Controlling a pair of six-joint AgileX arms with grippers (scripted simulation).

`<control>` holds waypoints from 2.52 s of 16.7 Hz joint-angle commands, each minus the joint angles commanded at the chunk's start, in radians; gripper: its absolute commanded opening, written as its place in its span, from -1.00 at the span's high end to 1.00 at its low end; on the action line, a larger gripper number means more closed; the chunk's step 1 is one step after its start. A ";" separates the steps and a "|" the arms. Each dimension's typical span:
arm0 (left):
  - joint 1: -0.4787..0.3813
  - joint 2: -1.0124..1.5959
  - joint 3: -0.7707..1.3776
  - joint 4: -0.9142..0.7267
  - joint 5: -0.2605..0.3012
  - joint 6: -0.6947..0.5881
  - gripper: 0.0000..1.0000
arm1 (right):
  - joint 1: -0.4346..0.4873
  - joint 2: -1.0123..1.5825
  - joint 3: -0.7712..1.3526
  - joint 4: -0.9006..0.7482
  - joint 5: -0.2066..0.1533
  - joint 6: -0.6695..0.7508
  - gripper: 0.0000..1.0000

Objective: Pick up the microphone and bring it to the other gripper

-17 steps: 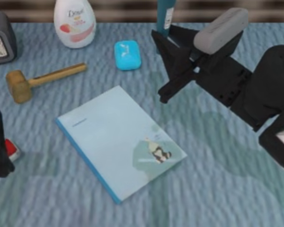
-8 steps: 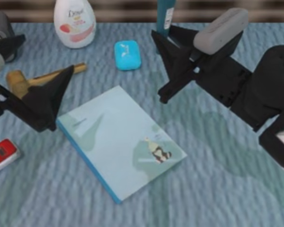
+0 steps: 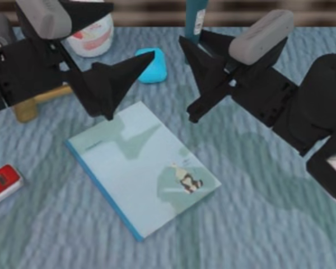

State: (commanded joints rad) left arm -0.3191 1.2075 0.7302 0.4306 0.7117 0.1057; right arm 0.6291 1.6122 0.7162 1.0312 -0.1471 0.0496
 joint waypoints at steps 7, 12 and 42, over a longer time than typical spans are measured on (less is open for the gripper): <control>-0.003 0.021 0.014 0.008 0.010 0.002 -1.00 | 0.000 0.000 0.000 0.000 0.000 0.000 1.00; -0.094 0.174 0.133 0.048 -0.071 -0.001 -1.00 | 0.000 0.000 0.000 0.000 0.000 0.000 1.00; -0.209 0.358 0.277 0.092 -0.184 -0.006 1.00 | 0.000 0.000 0.000 0.000 0.000 0.000 1.00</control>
State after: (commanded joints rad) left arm -0.5281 1.5653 1.0069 0.5225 0.5280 0.0999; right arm 0.6291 1.6122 0.7162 1.0312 -0.1471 0.0496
